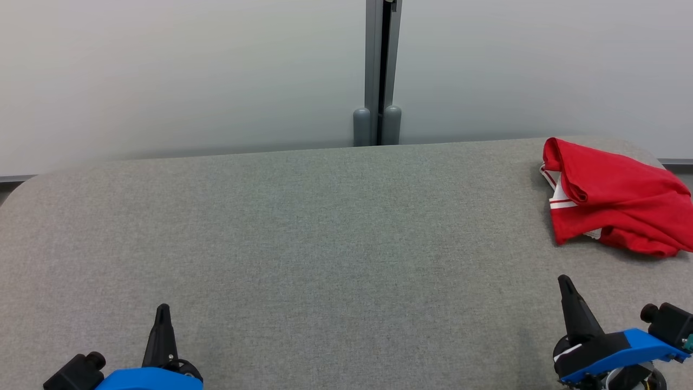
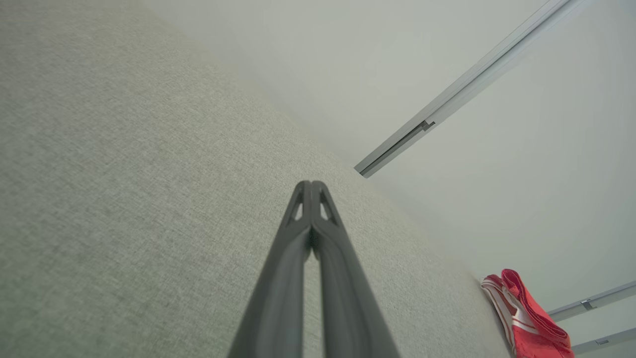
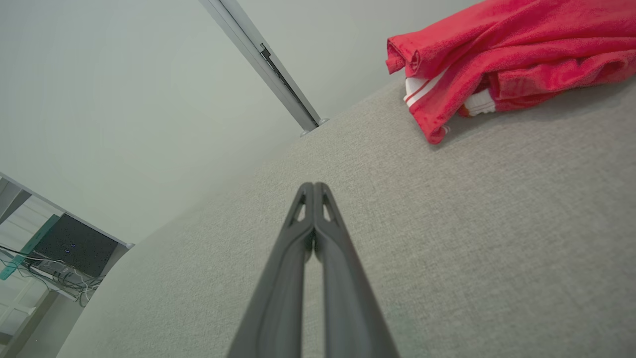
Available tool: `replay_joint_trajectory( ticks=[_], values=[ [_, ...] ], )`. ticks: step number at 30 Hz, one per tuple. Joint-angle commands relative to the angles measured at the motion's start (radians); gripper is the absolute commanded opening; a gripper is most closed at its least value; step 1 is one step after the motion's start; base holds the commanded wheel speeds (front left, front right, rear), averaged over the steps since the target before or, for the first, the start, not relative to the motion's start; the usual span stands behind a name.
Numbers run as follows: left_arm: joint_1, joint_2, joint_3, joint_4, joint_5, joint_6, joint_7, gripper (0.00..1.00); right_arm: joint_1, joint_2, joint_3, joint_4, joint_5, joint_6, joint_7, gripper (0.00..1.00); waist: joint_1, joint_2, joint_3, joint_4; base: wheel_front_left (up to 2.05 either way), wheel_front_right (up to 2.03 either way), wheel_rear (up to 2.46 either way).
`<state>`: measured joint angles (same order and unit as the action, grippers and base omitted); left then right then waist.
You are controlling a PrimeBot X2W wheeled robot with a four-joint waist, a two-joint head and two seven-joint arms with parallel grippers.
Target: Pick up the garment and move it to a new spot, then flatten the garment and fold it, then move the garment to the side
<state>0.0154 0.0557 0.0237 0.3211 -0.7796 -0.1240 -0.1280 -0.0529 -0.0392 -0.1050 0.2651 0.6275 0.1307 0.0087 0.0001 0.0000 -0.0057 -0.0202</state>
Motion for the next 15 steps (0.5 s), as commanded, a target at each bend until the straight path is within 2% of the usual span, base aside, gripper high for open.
replay_joint_trajectory(
  ticks=[1,15],
  values=[
    [-0.029,0.000,0.009,-0.017,-0.024,-0.003,0.007,0.00,-0.024,-0.006,-0.003,-0.018,0.032,0.000,0.006,0.00,-0.0001,0.0000,0.000,0.000,0.00,0.00,0.00],
    [-0.054,-0.001,0.027,-0.031,-0.203,-0.004,0.059,0.00,-0.034,-0.008,-0.005,-0.020,0.243,0.000,0.027,0.00,-0.0001,0.0000,0.001,0.003,0.00,0.00,0.00]
  ],
)
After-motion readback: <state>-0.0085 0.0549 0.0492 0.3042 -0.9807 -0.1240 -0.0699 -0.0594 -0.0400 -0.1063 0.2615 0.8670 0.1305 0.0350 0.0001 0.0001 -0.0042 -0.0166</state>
